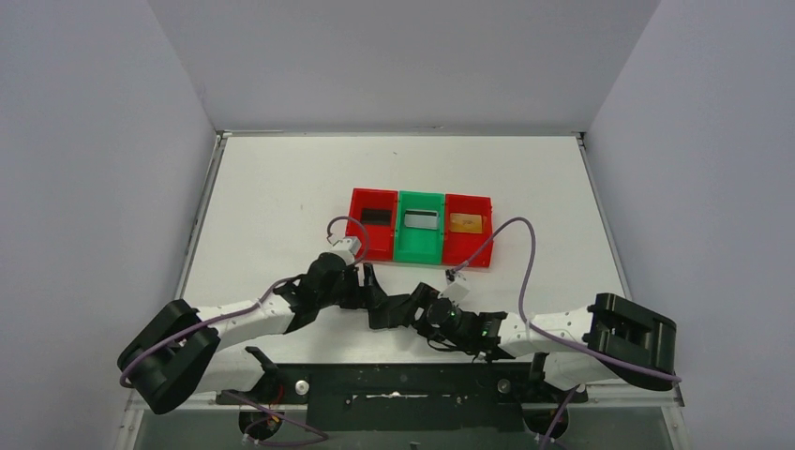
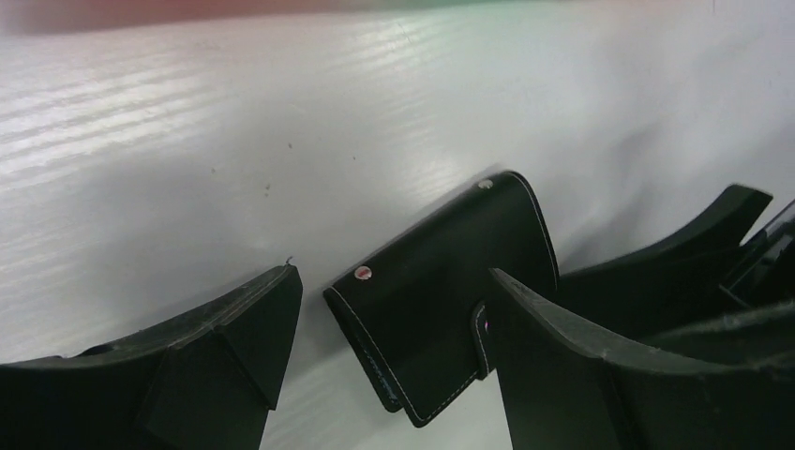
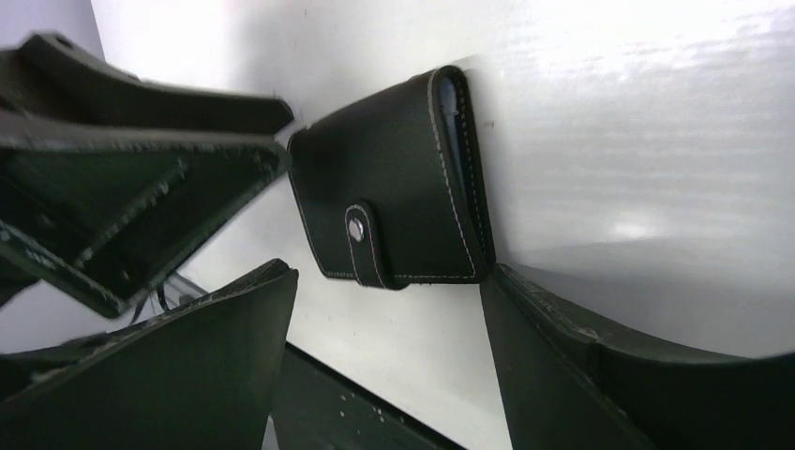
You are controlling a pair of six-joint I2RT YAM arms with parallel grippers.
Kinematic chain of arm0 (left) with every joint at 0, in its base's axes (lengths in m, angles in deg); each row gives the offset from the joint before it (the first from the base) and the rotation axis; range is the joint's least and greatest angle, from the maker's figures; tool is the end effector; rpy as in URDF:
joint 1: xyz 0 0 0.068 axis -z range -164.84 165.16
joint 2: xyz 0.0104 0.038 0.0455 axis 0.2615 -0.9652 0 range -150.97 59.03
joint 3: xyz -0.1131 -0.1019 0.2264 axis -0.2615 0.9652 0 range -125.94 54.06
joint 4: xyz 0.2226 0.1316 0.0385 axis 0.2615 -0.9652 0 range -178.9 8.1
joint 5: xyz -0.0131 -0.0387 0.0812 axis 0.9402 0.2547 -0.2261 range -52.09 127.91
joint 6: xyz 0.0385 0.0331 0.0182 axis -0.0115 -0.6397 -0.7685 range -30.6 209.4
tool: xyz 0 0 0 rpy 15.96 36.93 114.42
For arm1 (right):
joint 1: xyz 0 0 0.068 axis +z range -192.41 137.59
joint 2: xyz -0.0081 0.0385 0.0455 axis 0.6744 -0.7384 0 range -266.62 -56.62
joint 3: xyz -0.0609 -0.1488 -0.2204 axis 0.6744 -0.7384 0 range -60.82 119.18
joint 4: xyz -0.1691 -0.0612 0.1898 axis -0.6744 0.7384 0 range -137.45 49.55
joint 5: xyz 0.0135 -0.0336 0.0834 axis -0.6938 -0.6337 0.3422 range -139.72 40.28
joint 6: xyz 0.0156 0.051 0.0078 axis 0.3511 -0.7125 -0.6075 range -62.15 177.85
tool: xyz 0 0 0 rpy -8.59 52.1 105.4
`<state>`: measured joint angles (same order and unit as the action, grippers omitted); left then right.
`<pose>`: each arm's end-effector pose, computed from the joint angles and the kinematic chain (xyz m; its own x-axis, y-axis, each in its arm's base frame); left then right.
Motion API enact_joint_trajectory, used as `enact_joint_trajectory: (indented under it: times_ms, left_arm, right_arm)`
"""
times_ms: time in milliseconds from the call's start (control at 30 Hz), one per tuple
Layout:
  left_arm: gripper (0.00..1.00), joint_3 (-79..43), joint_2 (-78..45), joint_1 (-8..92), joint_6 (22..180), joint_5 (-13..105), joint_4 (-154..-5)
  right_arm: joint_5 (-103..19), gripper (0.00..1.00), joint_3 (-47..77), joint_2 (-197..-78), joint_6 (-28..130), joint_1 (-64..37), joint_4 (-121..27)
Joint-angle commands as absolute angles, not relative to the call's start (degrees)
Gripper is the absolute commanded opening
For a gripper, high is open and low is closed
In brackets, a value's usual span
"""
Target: Take the credit cards out of the card holder
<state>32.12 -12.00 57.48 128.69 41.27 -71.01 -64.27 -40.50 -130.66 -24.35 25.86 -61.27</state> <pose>0.1658 -0.1537 0.1496 -0.8010 -0.1257 -0.5853 0.2570 0.8109 -0.5258 0.0913 0.2048 0.1357 -0.8524 0.4516 -0.2637 0.1230 0.6633 0.7382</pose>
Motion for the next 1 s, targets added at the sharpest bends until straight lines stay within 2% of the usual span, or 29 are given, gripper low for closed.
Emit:
enact_joint_trajectory:
  times_ms: [0,167,633,833,967]
  left_arm:
    - [0.70,32.72,-13.10,57.92,127.65,46.78,-63.19]
    - [0.68,37.74,-11.95,59.58,132.41,47.90,-56.69]
    - [0.64,43.20,-12.80,70.79,143.89,37.31,-48.92]
    - [0.60,40.36,-10.74,72.83,144.64,32.84,-58.65]
    - [0.60,41.64,-7.57,73.34,145.37,31.37,-57.93]
  right_arm:
    - [-65.44,0.74,-39.75,-131.87,-23.53,21.85,-63.71]
    - [-57.47,0.75,-39.99,-131.53,-17.92,15.70,-67.33]
    - [-45.41,0.76,-35.53,-131.78,-8.06,4.07,-64.94]
    - [-57.74,0.82,-25.42,-129.14,-0.09,5.19,-42.16]
    - [-64.38,0.87,-23.98,-126.06,-1.59,7.92,-32.71]
